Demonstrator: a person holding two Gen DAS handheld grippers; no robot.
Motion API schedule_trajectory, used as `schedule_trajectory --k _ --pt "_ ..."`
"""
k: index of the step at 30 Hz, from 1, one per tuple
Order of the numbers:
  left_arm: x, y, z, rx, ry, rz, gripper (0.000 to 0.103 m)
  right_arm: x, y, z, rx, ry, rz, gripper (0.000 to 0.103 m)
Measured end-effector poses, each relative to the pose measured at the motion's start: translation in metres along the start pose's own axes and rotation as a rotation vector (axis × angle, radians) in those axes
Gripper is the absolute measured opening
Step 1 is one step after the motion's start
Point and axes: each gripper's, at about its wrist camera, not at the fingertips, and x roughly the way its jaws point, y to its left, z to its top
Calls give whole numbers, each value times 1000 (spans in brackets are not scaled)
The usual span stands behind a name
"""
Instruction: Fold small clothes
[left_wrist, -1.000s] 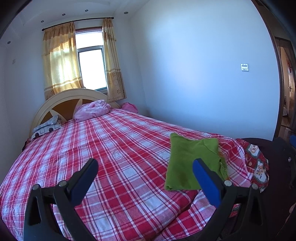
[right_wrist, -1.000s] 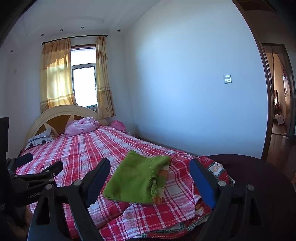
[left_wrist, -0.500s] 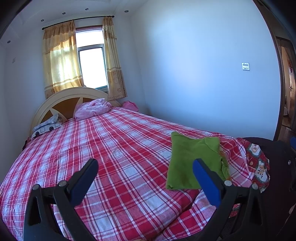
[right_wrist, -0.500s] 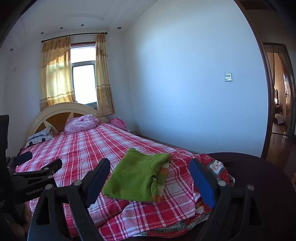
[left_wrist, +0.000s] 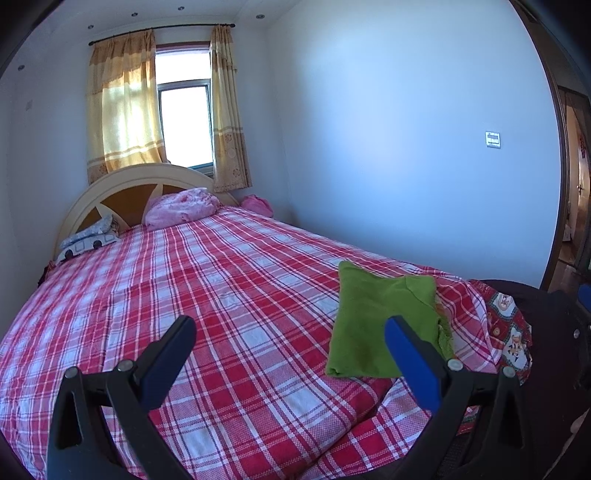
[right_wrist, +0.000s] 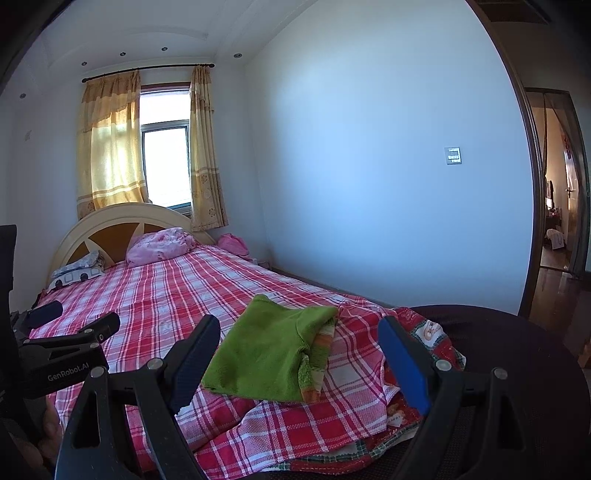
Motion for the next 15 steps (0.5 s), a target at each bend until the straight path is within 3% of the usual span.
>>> schedule_trajectory --k 15 --pt "-2 1 -1 4 -5 -15 103 -1 2 0 0 6 0 88"
